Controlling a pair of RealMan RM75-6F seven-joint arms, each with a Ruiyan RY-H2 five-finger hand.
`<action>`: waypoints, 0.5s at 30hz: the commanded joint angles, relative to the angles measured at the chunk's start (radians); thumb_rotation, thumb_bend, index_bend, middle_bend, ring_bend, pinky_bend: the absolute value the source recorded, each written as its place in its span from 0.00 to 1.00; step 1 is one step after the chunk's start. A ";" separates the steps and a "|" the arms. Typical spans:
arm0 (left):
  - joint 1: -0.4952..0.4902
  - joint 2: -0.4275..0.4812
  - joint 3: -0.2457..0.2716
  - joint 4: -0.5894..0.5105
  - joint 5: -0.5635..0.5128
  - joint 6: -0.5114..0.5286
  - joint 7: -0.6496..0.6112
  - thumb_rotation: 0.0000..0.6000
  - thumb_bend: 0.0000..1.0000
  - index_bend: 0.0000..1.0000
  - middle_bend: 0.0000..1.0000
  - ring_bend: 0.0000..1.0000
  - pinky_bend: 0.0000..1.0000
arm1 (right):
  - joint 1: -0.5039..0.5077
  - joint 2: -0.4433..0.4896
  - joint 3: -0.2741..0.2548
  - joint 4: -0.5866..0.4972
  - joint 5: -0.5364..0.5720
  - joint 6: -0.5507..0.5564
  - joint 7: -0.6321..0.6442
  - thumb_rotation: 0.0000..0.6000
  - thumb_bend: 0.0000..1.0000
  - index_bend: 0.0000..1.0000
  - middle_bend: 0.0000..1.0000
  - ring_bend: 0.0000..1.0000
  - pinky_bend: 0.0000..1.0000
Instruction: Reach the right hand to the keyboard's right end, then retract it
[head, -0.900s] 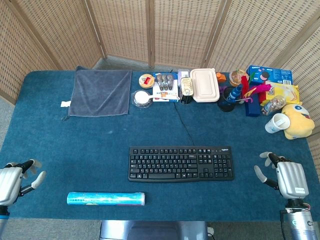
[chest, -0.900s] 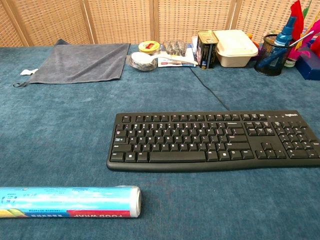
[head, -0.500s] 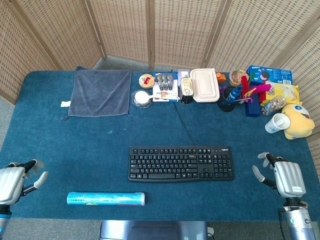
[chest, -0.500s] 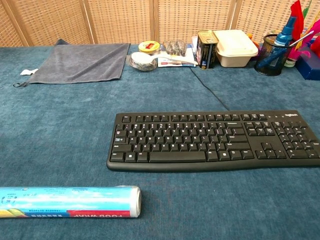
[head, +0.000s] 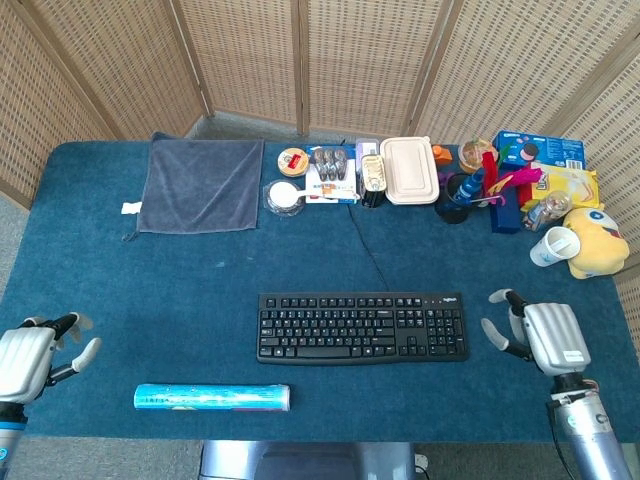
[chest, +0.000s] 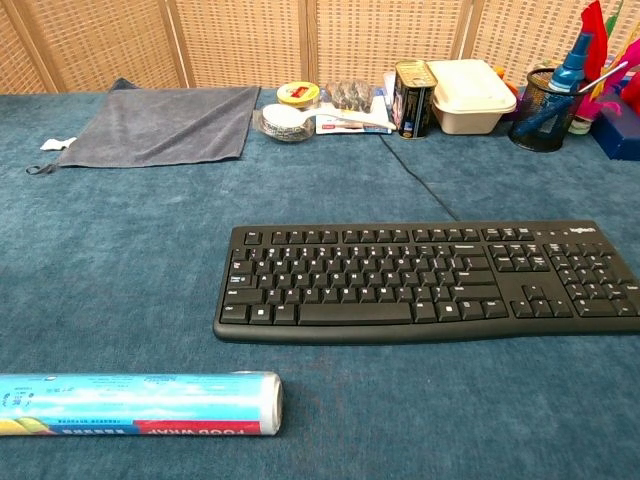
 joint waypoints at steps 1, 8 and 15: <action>-0.004 0.001 -0.004 -0.003 -0.002 -0.002 0.002 0.00 0.22 0.41 0.53 0.59 0.38 | 0.085 0.076 0.017 -0.063 0.113 -0.194 0.044 0.00 0.53 0.40 0.93 0.99 0.81; -0.016 0.002 -0.010 -0.012 -0.003 -0.012 0.013 0.00 0.22 0.41 0.54 0.59 0.38 | 0.191 0.088 0.016 -0.063 0.260 -0.383 -0.056 0.00 0.56 0.43 0.95 1.00 0.81; -0.022 -0.002 -0.009 -0.019 -0.006 -0.020 0.026 0.00 0.22 0.41 0.53 0.59 0.38 | 0.243 0.023 0.002 -0.023 0.367 -0.405 -0.188 0.00 0.56 0.43 0.95 1.00 0.81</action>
